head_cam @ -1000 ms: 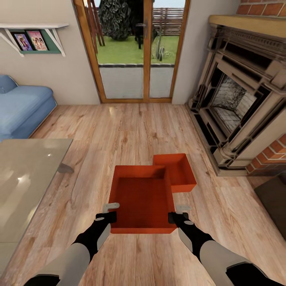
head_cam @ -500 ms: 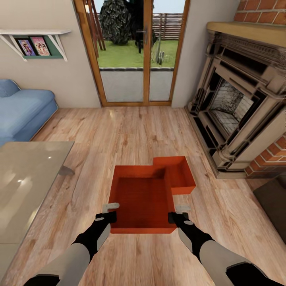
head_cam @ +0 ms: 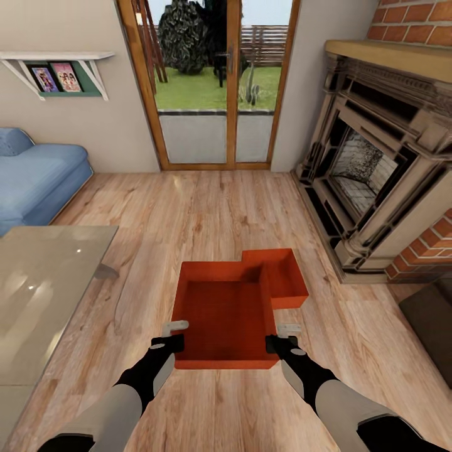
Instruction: Move the two storage containers from the living room to the garage. In the garage, place one container on the floor and stack the other container on top of it (either order is fine).
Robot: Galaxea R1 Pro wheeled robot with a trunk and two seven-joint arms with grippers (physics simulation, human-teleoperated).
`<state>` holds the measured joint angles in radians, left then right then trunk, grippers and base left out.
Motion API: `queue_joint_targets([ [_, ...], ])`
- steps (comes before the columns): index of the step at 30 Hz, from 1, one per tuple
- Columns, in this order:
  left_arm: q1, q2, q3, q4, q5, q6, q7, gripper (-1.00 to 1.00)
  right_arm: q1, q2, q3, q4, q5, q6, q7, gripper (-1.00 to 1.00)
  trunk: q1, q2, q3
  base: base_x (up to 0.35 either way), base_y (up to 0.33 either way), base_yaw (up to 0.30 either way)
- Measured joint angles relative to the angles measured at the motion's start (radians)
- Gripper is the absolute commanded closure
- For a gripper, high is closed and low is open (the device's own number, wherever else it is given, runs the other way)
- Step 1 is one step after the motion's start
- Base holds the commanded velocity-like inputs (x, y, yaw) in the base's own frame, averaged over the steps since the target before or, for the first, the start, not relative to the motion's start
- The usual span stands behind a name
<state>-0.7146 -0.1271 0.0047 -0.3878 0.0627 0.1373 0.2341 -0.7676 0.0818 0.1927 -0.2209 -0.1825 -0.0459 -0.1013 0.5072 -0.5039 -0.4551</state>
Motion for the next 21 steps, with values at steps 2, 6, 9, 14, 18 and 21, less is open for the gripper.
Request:
queue_joint_targets([
  [2,0.000,0.000,0.000,0.000,-0.001,0.000,0.000,1.00,0.000,0.000,0.000,0.000,-0.001,0.000,0.000,1.00,-0.008,0.014,0.006,0.000,0.000,0.000],
  [6,0.000,0.000,0.000,0.000,0.000,0.000,0.001,1.00,0.000,0.000,0.001,0.000,-0.001,0.000,0.000,1.00,-0.023,0.042,0.019,0.000,0.000,0.000],
  [9,0.000,0.000,-0.001,0.000,0.000,0.000,0.001,1.00,0.000,0.000,0.001,0.000,-0.001,0.000,0.000,1.00,-0.035,0.063,0.028,0.000,0.000,0.000],
  [14,0.000,-0.001,0.000,0.000,0.000,0.001,0.001,1.00,0.000,-0.001,0.001,0.000,-0.002,0.000,0.000,1.00,-0.054,0.098,0.044,0.000,0.000,0.000],
  [18,0.000,-0.001,0.000,0.000,-0.001,0.001,0.001,1.00,0.000,-0.001,0.002,0.000,-0.003,0.000,0.000,1.00,-0.058,0.106,0.047,0.000,0.000,0.000],
  [21,0.000,-0.001,0.000,0.000,0.000,0.000,0.001,1.00,0.000,-0.001,0.002,0.000,-0.002,0.000,0.000,1.00,-0.058,0.106,0.047,0.000,0.000,0.000],
])
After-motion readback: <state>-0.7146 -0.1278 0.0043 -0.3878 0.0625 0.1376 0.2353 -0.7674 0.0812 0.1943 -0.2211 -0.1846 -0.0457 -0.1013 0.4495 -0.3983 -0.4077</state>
